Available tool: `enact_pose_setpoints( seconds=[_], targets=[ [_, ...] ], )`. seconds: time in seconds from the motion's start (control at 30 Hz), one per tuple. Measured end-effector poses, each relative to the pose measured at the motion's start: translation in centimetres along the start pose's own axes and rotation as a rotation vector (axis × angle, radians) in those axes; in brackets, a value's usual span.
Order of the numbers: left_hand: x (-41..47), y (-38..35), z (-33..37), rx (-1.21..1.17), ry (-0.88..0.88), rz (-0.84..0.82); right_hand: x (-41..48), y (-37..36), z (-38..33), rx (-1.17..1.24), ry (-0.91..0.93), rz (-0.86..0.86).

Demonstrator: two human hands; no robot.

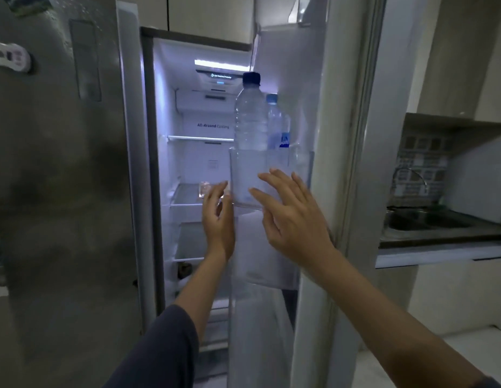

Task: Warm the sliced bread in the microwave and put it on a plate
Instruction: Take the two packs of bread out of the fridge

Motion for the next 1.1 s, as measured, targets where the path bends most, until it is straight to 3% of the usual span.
enact_pose_setpoints(
  seconds=[0.23, 0.53, 0.77, 1.1],
  targets=[
    [0.5, -9.1, -0.1, -0.099, -0.116, -0.300, 0.3, 1.3, 4.4, -0.114, -0.102, 0.191],
    [0.1, -18.9, -1.3, 0.059, -0.430, -0.491, -2.0, 5.8, 14.8, -0.375, -0.432, 0.440],
    [-1.3, -25.1, -1.0, 0.249, -0.683, -0.497, -3.3, 8.0, 23.8, -0.394, -0.652, 0.371],
    [-4.3, -32.1, -2.3, 0.516, -0.679, -0.559, -4.6, 7.9, 32.4, -0.328, -0.734, 0.272]
  ],
)
Point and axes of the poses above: each hand's wrist, its own x-axis towards the middle knuckle, its own y-axis out of the back of the hand, z = x × y, the point moved 10 cm from there along x, towards the middle knuckle, and after that the axes turned 9 degrees about -y, right-handed, at the moved point
